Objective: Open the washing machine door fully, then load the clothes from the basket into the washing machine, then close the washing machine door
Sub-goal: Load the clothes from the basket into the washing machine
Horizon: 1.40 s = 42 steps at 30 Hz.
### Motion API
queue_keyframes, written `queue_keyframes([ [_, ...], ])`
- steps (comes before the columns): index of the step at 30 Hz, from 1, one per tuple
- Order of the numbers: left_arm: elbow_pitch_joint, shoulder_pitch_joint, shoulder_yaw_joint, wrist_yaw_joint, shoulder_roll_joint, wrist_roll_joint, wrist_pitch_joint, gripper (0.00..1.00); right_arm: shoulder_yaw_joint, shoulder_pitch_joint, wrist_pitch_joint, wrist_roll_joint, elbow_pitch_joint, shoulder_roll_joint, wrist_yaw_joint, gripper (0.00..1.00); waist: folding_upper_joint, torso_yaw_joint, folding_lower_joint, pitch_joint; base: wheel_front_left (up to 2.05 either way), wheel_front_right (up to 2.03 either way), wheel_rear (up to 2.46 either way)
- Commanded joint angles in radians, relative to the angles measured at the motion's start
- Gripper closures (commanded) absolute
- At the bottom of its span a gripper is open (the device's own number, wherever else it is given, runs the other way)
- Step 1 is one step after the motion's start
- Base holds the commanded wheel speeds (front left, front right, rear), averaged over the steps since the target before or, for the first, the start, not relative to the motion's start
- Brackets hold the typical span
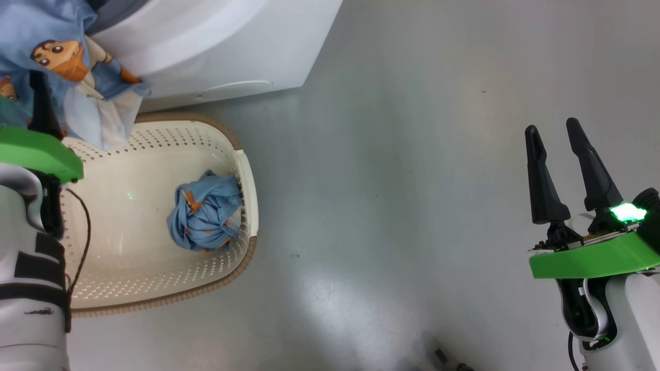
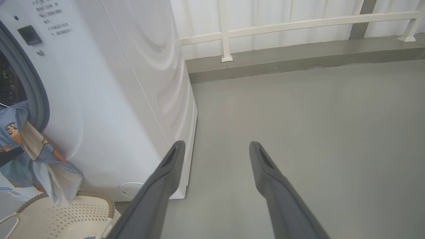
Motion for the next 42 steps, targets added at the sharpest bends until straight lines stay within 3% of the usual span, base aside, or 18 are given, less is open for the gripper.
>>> queue_keyframes([
  [1, -0.017, -0.003, 0.012, -0.007, 0.045, 0.011, -0.006, 0.83, 0.016, -0.001, -0.008, 0.017, -0.024, -0.009, 0.005, 0.00, 0.0000, -0.001, 0.0000, 0.002, 0.00, 0.00, 0.00],
  [2, -0.018, -0.005, 0.011, -0.011, 0.046, 0.010, -0.006, 1.00, 0.016, -0.003, -0.008, 0.017, -0.024, -0.008, 0.005, 0.00, 0.0000, -0.001, 0.0000, 0.002, 0.00, 0.00, 0.00],
  [14, -0.114, 0.033, -0.020, -0.058, 0.004, -0.015, -0.006, 1.00, 0.009, -0.004, -0.008, 0.015, -0.022, 0.003, 0.005, 0.00, 0.0000, 0.034, 0.0000, -0.027, 0.00, 0.00, 0.00],
  [26, -0.347, 0.143, -0.039, -0.067, -0.060, -0.057, -0.006, 1.00, 0.013, 0.003, -0.008, 0.016, -0.019, 0.013, 0.005, 0.00, 0.0000, 0.073, 0.0000, -0.066, 0.00, 0.00, 0.00],
  [31, -0.421, 0.137, -0.067, -0.067, -0.061, -0.075, -0.006, 1.00, 0.018, 0.003, -0.008, 0.019, -0.018, 0.020, 0.005, 0.00, 0.0000, 0.072, 0.0000, -0.072, 0.00, 0.00, 0.00],
  [36, -0.407, 0.085, -0.086, -0.067, -0.045, -0.080, -0.006, 1.00, 0.021, 0.004, -0.008, 0.021, -0.018, 0.027, 0.005, 0.00, 0.0000, 0.065, 0.0000, -0.069, 0.00, 0.00, 0.00],
  [42, -0.281, -0.072, -0.080, -0.065, -0.015, -0.092, -0.006, 1.00, 0.025, -0.002, -0.008, 0.026, -0.015, 0.038, 0.005, 0.00, 0.0000, 0.049, 0.0000, -0.057, 0.00, 0.00, 0.00],
])
